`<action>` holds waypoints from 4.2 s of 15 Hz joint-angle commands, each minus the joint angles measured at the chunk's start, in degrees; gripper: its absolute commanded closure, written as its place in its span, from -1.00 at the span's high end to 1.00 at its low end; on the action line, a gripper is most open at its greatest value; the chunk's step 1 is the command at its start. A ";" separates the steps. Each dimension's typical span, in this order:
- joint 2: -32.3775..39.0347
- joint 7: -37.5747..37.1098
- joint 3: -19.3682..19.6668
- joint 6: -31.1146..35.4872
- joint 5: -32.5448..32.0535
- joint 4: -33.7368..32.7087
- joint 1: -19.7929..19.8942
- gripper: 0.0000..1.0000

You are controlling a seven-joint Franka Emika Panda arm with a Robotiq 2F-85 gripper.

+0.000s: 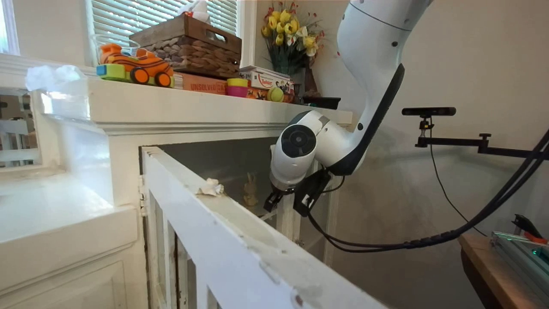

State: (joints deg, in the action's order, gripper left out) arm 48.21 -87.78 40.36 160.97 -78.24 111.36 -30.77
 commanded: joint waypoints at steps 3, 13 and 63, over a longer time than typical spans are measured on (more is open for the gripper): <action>6.75 -16.64 1.36 -2.97 -1.81 -3.14 -4.05 1.00; 8.74 -42.07 -2.66 -17.97 -11.99 -7.83 -1.68 1.00; 11.78 -48.49 -38.14 -45.53 -42.39 -22.50 33.04 1.00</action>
State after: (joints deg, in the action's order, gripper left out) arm 58.46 -134.55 3.16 116.47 -118.29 90.67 1.40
